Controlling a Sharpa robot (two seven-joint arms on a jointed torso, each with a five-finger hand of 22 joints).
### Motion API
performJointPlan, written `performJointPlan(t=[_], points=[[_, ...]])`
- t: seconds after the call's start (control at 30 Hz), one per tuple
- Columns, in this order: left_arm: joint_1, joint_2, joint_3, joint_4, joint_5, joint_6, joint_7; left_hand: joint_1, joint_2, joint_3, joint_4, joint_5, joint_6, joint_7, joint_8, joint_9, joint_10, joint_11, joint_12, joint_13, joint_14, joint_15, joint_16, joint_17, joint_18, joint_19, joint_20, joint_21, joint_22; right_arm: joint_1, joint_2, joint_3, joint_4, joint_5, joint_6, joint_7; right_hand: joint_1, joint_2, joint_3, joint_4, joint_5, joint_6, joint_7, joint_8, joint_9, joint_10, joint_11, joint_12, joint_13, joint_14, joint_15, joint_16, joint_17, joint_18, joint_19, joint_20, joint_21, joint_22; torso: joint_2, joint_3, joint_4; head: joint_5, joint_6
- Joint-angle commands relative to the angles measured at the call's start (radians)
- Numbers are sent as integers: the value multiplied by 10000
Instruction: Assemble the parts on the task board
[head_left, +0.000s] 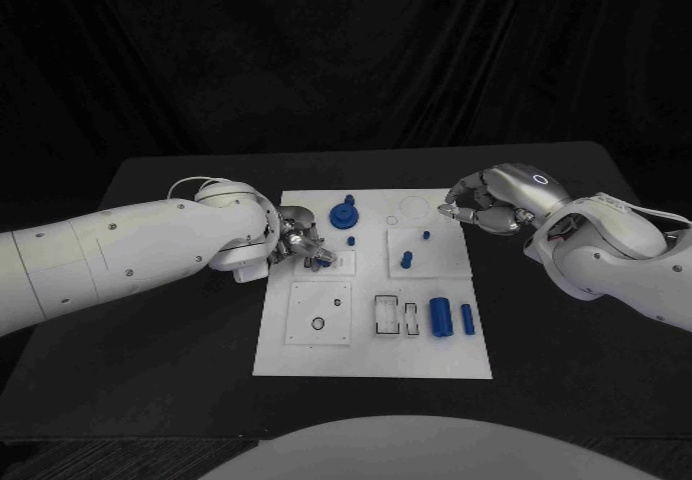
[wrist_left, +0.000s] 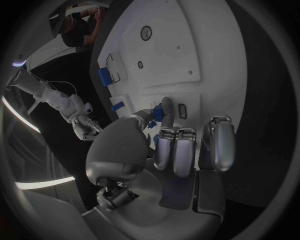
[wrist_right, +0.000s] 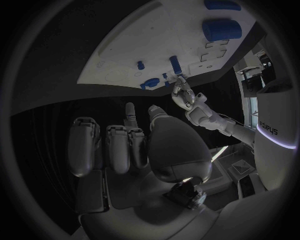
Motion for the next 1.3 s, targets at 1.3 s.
performJointPlan(t=[1.3], points=[[-26,107,-2,-155,3,321,-382,-1770,-58,-1656,1120,-4295,219,-6,-26,142,1054,6,27,2632,1058,-3,27,2633,114,115,15,-168,1503,-75,46,7,-47,-20,84,-154,138,-4,68,-7,83,91,-16,-41,-18,1047,2,36,2632,835,11,-45,1633,-131,344,41,-49,2086,-4,-4,2,-28,-1]])
